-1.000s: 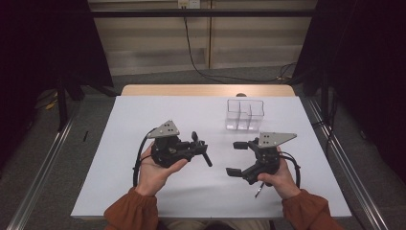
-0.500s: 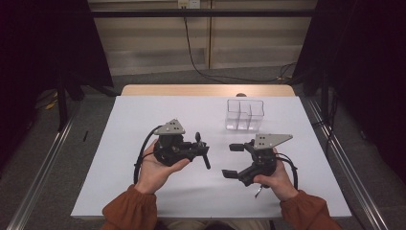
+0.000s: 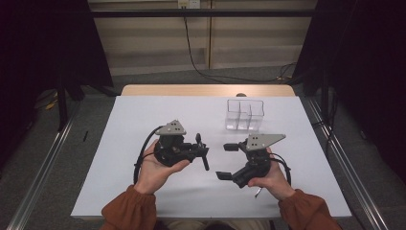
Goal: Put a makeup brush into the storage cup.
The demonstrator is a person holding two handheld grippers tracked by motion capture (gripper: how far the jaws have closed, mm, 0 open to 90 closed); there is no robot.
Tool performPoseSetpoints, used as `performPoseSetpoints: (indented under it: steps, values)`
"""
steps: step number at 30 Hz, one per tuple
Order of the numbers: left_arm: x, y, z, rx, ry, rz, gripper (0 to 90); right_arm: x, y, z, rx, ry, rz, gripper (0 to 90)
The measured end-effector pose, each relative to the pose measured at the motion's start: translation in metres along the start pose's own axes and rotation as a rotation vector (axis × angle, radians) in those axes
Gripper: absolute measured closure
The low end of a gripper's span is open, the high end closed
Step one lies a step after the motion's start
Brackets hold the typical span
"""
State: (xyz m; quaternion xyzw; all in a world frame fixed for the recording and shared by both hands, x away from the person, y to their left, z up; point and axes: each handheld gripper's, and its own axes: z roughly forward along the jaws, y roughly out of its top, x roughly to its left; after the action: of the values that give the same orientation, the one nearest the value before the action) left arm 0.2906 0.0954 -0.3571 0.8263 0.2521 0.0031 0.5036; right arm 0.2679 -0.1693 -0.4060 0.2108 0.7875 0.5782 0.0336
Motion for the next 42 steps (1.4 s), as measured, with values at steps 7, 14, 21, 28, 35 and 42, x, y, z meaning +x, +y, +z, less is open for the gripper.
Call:
performPoseSetpoints:
  steps: [7, 14, 21, 28, 35, 42]
  values:
    - [0.001, 0.000, 0.001, 0.018, 0.000, 0.002, 78.6, 0.001, 0.006, 0.011, 0.022, 0.001, -0.013, 0.9]
    - [0.001, -0.001, 0.001, 0.018, 0.001, -0.002, 78.6, 0.000, 0.005, 0.023, 0.020, 0.005, -0.021, 7.3]
    - [0.002, -0.004, 0.005, 0.021, 0.003, -0.004, 78.6, 0.001, 0.002, 0.028, 0.025, 0.007, -0.018, 20.2]
    - [0.000, -0.004, 0.010, 0.023, -0.005, -0.005, 78.7, -0.001, -0.003, 0.034, 0.048, 0.004, -0.007, 40.6]
    - [-0.002, -0.004, 0.014, 0.031, -0.009, 0.001, 78.7, -0.001, -0.004, 0.036, 0.045, 0.003, -0.010, 62.7]
    - [-0.001, -0.005, 0.015, 0.029, -0.006, -0.003, 78.8, 0.000, -0.004, 0.036, 0.043, -0.005, -0.007, 69.8]
